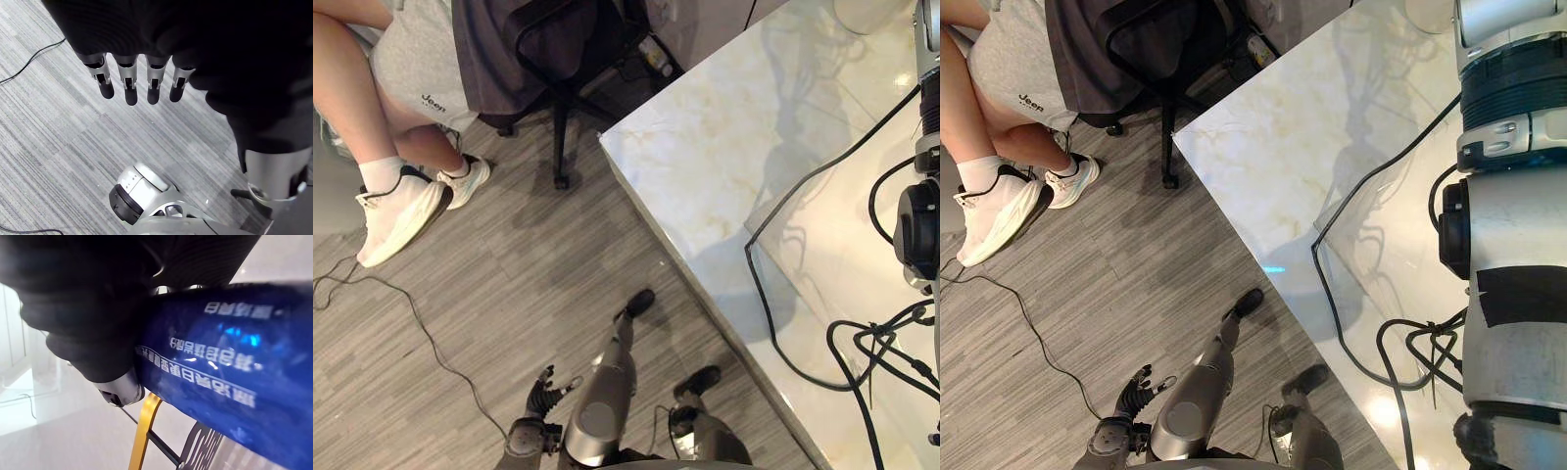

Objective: Organize washtable

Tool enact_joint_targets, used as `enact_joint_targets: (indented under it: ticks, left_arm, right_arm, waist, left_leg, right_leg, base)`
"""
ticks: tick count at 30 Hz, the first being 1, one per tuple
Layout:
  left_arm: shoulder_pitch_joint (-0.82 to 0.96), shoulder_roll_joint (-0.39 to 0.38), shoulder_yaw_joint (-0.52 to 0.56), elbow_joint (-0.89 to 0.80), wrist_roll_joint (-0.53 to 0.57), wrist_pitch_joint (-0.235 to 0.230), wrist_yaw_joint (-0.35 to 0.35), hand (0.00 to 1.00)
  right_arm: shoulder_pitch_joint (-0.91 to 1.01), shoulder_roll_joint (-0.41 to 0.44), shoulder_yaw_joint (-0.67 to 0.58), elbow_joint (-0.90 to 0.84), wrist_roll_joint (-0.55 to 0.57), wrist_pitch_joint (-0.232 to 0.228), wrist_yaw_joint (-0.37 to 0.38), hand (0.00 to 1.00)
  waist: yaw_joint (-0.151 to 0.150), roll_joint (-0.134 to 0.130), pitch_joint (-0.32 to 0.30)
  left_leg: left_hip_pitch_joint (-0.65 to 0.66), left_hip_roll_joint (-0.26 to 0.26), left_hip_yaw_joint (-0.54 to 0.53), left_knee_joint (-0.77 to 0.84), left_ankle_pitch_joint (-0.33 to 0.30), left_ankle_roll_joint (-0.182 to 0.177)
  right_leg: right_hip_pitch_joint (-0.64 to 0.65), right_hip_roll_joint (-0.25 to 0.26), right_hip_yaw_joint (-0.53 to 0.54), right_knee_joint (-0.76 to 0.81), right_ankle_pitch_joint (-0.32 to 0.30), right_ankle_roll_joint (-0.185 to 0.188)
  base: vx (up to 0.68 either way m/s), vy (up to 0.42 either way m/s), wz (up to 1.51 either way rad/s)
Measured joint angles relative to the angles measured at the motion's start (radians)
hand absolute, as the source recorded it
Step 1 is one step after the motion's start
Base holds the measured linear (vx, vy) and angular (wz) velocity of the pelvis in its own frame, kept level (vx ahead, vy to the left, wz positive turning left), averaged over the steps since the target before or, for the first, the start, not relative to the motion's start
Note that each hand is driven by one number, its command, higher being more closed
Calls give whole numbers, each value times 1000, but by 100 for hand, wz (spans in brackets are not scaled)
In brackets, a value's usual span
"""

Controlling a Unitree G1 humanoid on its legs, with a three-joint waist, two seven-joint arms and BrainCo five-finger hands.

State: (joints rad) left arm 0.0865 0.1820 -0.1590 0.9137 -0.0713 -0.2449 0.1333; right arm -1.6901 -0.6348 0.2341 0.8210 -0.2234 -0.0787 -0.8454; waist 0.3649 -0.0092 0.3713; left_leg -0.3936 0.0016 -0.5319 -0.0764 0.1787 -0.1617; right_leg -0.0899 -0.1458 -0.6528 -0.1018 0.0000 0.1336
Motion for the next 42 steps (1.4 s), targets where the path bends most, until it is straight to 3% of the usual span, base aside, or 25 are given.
enact_joint_targets:
  ticks: [15,25,30,34,36,39,42]
  left_arm:
    - [0,2,-1,16,1,2,0,0]
    - [-11,-3,-9,35,3,7,0,0]
    - [-20,-3,-7,51,6,21,-2,0]
    - [-26,-4,12,65,9,35,-4,0]
    - [-22,-2,15,78,17,44,-4,0]
    - [6,2,55,78,27,44,-6,0]
    - [37,13,66,79,45,46,-21,0]
  right_arm:
    - [33,2,-20,-1,17,-13,0,0]
    - [63,3,-37,-3,17,-13,13,0]
    - [73,0,-42,-128,13,-11,15,0]
    - [120,0,-43,-320,-43,-13,25,0]
    - [175,-2,-38,-409,-63,-15,43,0]
    - [237,-4,-30,-504,-65,-52,83,0]
    - [293,-63,-30,-602,-63,-87,103,0]
  waist:
    - [-23,0,-1]
    - [-34,15,-11]
    - [-57,14,-12]
    - [-80,-2,-23]
    - [-90,-16,-70]
    - [-134,-48,-111]
    - [-173,-73,-163]
  left_leg:
    - [23,-2,14,0,0,0]
    - [40,0,27,0,0,0]
    - [47,0,28,0,0,0]
    - [82,5,60,-4,0,0]
    - [90,13,79,-14,0,0]
    - [138,22,131,-15,-1,0]
    - [167,39,185,-16,-2,1]
  right_leg:
    - [18,-6,13,1,4,3]
    - [27,-8,27,2,8,2]
    - [33,-9,28,2,8,2]
    - [53,-13,52,1,8,2]
    - [50,-13,68,0,8,2]
    - [69,-14,108,-1,7,0]
    - [73,-11,140,-1,6,-4]
  base:
    - [-2,6,-1]
    - [-4,8,-3]
    - [-2,11,-1]
    - [-6,28,-15]
    - [-11,31,-29]
    - [-17,26,-36]
    - [-33,9,-49]
